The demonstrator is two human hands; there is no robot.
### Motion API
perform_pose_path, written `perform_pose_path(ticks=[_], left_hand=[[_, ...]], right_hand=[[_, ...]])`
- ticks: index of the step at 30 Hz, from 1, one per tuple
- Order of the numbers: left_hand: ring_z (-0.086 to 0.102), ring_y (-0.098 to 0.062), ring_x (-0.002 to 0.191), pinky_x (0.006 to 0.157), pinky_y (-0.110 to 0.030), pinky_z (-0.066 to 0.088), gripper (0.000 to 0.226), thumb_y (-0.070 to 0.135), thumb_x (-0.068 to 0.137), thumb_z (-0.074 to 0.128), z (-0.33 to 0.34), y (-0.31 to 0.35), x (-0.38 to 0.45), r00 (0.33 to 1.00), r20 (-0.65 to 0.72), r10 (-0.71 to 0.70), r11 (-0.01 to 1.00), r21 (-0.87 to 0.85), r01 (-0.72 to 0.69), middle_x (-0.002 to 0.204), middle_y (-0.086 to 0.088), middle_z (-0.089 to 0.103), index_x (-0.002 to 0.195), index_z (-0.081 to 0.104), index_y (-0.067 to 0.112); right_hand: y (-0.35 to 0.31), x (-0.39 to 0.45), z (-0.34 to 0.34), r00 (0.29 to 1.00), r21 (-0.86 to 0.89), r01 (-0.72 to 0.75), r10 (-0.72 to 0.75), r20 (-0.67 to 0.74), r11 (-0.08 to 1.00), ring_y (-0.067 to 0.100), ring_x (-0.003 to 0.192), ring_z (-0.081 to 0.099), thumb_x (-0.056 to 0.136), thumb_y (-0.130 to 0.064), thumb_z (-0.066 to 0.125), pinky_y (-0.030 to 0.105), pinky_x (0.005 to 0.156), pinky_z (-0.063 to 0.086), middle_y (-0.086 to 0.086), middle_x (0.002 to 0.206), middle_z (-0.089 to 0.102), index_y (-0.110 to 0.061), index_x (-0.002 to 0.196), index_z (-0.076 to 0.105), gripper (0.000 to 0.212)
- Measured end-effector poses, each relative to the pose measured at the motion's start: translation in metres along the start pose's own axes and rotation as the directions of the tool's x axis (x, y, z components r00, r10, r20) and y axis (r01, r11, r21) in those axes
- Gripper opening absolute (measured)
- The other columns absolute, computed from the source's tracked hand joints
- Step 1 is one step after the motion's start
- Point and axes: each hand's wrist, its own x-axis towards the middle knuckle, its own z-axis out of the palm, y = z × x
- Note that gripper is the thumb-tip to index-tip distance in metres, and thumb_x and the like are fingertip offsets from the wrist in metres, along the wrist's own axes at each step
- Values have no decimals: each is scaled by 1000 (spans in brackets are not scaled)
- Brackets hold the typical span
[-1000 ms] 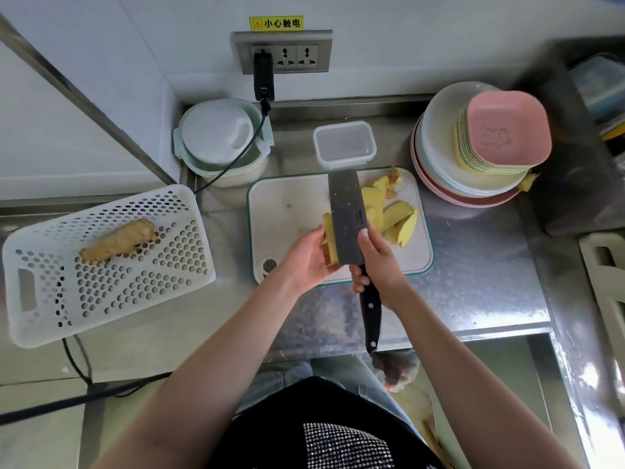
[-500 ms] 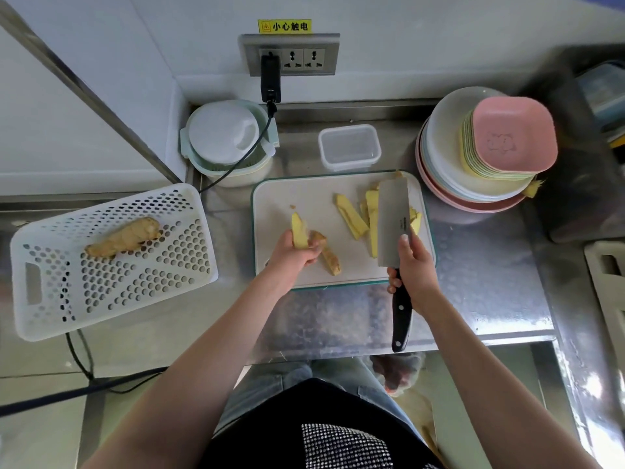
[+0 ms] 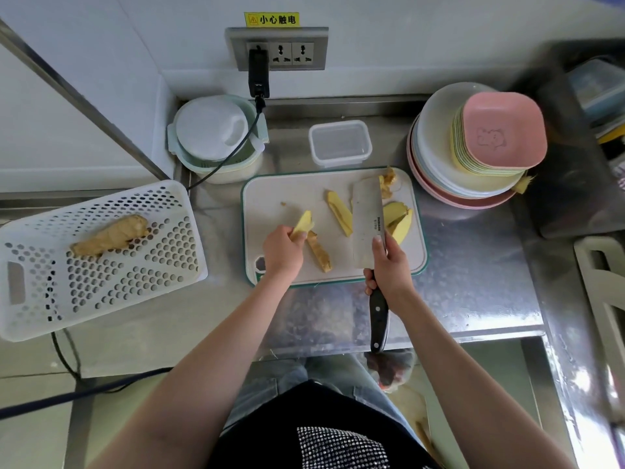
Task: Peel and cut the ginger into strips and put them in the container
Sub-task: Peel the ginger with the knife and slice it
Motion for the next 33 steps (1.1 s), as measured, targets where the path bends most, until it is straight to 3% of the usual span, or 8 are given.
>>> perform_pose_path(ticks=[5,8,10,12,14,19,28,33], left_hand=[[58,-32,94,76,-35,41,17,14,93,54,3,-15,-7,996,-76,37,998,-38,-40,102,-13,63,106,59,5],[53,-33,101,78,-36,43,20,6,85,58,3,-24,-20,947,-218,237,928,339,-154,110,-12,57,103,63,11],[55,-34,104,80,-39,48,37,1,75,57,5,-30,-23,824,-164,543,742,554,-378,117,-9,59,107,65,17],[52,-30,115,90,-41,47,38,8,77,47,12,-39,-20,597,93,797,420,626,-657,122,-4,61,106,68,21],[46,-23,120,94,-37,41,35,12,82,42,15,-46,-12,444,226,867,213,637,-740,119,0,64,101,70,20],[53,-19,92,80,-31,33,32,4,87,39,11,-36,2,216,519,827,-189,619,-762,95,6,65,97,65,20],[47,-22,98,72,-28,51,31,-1,78,57,-4,-46,5,52,428,902,-212,545,-812,93,6,62,99,57,22],[48,-22,96,73,-26,53,30,-4,82,55,-8,-46,5,50,347,936,-147,518,-843,95,3,62,101,59,19]], right_hand=[[1,-1,-1,1000,-23,13,-13,7,1000,13,40,39,103,-32,36,28,39,40,7,70,44,-24,119,53,25],[3,-1,-2,1000,-26,14,-14,1,1000,13,40,39,103,-32,36,28,39,40,8,71,42,-24,117,53,24],[4,-1,-2,1000,-30,18,-19,-3,999,13,39,39,103,-32,36,28,39,40,8,71,40,-24,115,54,22],[4,-1,-2,1000,-42,27,-28,-2,999,13,39,39,103,-32,36,28,39,40,9,71,39,-24,113,54,22],[4,-2,-1,999,-53,32,-32,-2,998,12,38,39,103,-32,36,28,39,40,10,72,40,-24,112,54,22],[7,-2,-6,998,-88,32,-36,-46,996,11,38,41,102,-35,37,27,39,40,10,69,42,-19,114,54,25],[9,-8,1,996,-136,68,-75,-52,988,12,38,40,102,-34,37,29,39,41,8,65,43,-23,100,54,20],[14,-13,22,990,-253,127,-140,-34,959,19,37,42,102,-30,37,32,37,42,5,51,46,-24,105,55,19]])
